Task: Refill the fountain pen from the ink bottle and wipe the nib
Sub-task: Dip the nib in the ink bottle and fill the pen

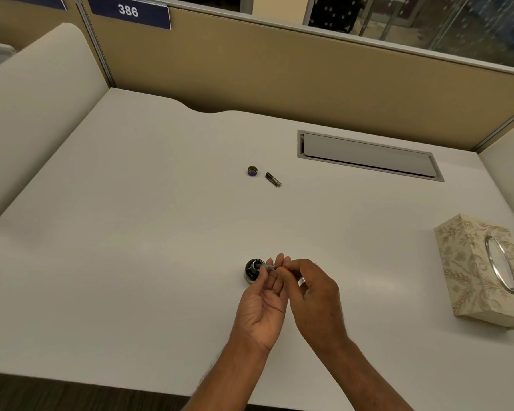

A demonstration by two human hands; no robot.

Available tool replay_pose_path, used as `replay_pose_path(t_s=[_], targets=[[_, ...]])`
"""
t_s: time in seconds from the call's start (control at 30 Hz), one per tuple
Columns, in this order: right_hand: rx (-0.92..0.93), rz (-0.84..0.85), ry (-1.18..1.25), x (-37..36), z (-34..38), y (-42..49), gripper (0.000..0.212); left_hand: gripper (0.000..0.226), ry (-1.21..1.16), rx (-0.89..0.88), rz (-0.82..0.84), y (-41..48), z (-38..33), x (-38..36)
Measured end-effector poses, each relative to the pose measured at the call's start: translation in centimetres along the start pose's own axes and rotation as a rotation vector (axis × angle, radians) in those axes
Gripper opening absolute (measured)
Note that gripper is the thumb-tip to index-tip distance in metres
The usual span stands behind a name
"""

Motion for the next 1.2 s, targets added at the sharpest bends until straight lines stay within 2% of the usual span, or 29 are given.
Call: replay_pose_path(t_s=[0.2,0.43,0.67,0.8,1.07,1.2], targets=[[-0.006,0.030,0.051,-0.3,0.4,0.0,0.018,0.023,0.013,0.000,-0.011,0.2,0.0,0.3],[-0.006,0.019,0.034,-0.5,0.5,0.2,0.008,0.022,-0.044,0.015,-0.004,-0.1,0.2,-0.2],[-0.003,0.022,-0.008,-0.6,0.3,0.2,0.005,0.023,0.002,0.010,-0.017,0.2,0.0,0.6],[-0.004,0.042,-0.002,-0.6,0.3,0.1,0.014,0.023,-0.019,0.015,0.001,0.0,0.2,0.2],[-0.005,0.007,0.004,-0.4,0.3,0.2,0.007,0.023,-0.011,0.003,0.001,0.4,0.1,0.5],[-0.005,0.025,0.035,-0.6,0.6,0.1,0.016,0.026,0.014,-0.001,-0.014,0.7,0.3,0.9]])
Point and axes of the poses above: each hand's wrist, its own y-axis towards the middle knuckle, its own x-axis out of the back of the hand, z = x × y, the point moved 10 cm from there along y, towards the middle knuckle, and after that the axes turned 5 degrees about -y, right-handed, at the moved point
